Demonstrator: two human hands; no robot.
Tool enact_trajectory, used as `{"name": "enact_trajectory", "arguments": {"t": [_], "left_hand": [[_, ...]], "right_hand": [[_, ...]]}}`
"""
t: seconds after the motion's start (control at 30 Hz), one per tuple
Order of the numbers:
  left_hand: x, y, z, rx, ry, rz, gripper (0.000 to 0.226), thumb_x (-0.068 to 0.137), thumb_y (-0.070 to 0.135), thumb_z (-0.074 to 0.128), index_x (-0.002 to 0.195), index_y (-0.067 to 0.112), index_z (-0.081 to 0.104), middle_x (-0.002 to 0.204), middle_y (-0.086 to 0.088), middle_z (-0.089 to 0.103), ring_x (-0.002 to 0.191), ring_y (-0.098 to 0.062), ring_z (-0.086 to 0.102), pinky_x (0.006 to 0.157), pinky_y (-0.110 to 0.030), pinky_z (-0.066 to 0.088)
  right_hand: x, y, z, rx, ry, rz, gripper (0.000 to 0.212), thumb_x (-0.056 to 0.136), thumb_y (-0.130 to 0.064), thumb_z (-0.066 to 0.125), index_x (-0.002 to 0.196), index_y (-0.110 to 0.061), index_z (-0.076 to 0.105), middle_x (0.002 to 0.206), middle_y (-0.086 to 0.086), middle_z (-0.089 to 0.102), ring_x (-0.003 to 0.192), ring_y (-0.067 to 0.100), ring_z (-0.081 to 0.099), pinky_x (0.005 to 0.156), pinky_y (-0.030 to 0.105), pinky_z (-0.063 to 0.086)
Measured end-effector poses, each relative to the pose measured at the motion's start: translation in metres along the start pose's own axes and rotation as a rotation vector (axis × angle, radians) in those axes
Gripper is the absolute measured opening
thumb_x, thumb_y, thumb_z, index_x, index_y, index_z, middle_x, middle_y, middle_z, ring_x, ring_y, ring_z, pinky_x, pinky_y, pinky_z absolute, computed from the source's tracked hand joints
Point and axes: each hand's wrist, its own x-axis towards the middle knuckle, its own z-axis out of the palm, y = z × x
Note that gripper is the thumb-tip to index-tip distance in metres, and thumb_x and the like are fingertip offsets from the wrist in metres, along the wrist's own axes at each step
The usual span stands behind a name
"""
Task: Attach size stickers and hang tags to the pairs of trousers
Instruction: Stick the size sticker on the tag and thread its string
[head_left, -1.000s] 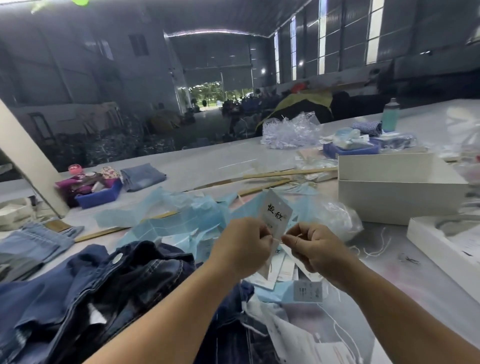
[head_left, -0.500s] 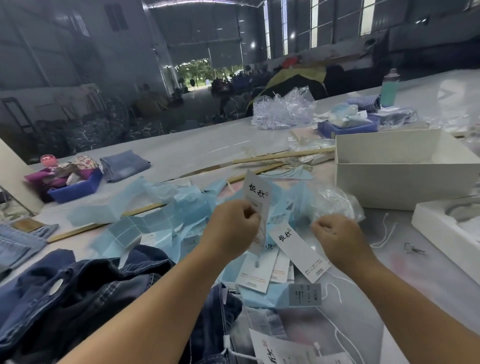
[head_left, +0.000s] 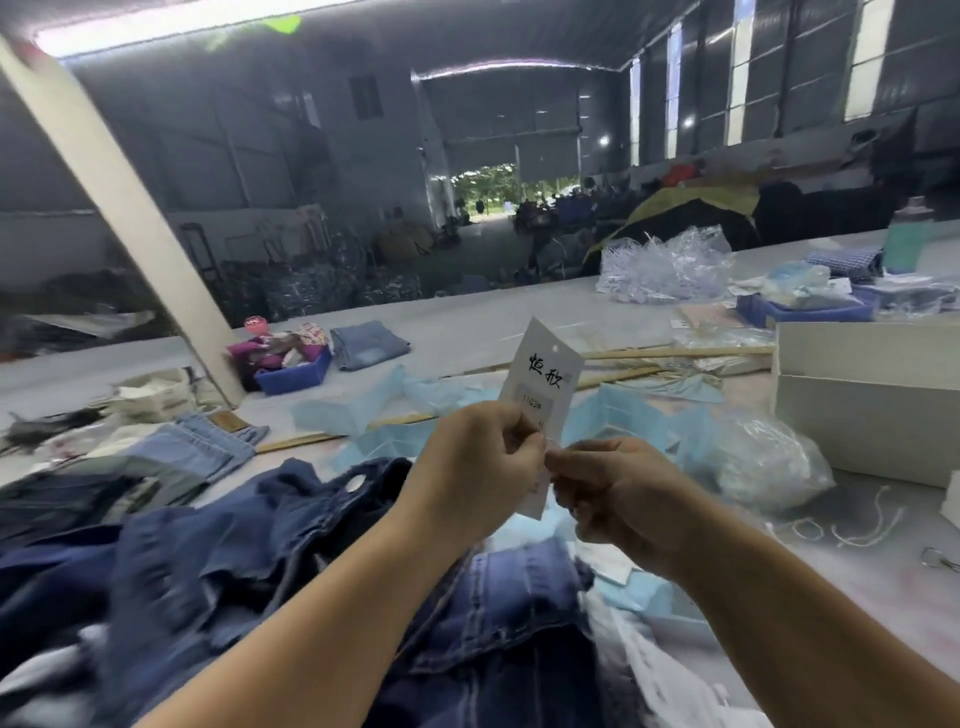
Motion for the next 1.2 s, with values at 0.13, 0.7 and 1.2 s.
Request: {"name": "enact_trajectory", "arguments": {"t": [0.13, 0.7, 1.2], "left_hand": [[-0.036, -0.010, -0.036, -0.142, 0.100, -0.094, 0.015, 0.091, 0.020, 0.064, 0.077, 0.021, 0.068, 0.083, 0.013, 0.070, 0.071, -0.006, 0.066, 0.062, -0.024, 0.060], [-0.100, -0.027, -0.099, -0.277, 0.184, -0.136, 0.013, 0.092, 0.017, 0.065, 0.081, 0.018, 0.072, 0.084, 0.010, 0.074, 0.072, -0.002, 0.070, 0.062, -0.024, 0.059], [-0.111, -0.043, -0.151, -0.315, 0.089, -0.271, 0.006, 0.093, 0.015, 0.065, 0.090, 0.019, 0.070, 0.098, 0.005, 0.072, 0.078, -0.019, 0.072, 0.062, -0.034, 0.061]], "right_hand": [[-0.010, -0.005, 0.041, -0.004, -0.005, -0.087, 0.016, 0.090, -0.006, 0.064, 0.075, -0.003, 0.068, 0.055, 0.007, 0.057, 0.041, 0.013, 0.039, 0.040, 0.020, 0.034], [-0.030, -0.006, 0.112, 0.220, 0.057, -0.313, 0.009, 0.072, -0.021, 0.075, 0.070, -0.017, 0.068, 0.057, -0.005, 0.056, 0.053, 0.008, 0.049, 0.053, 0.024, 0.042], [-0.045, -0.022, 0.141, 0.249, -0.173, -0.340, 0.027, 0.103, -0.018, 0.042, 0.092, -0.004, 0.062, 0.044, -0.005, 0.022, 0.043, 0.012, 0.012, 0.044, 0.026, 0.013]]}}
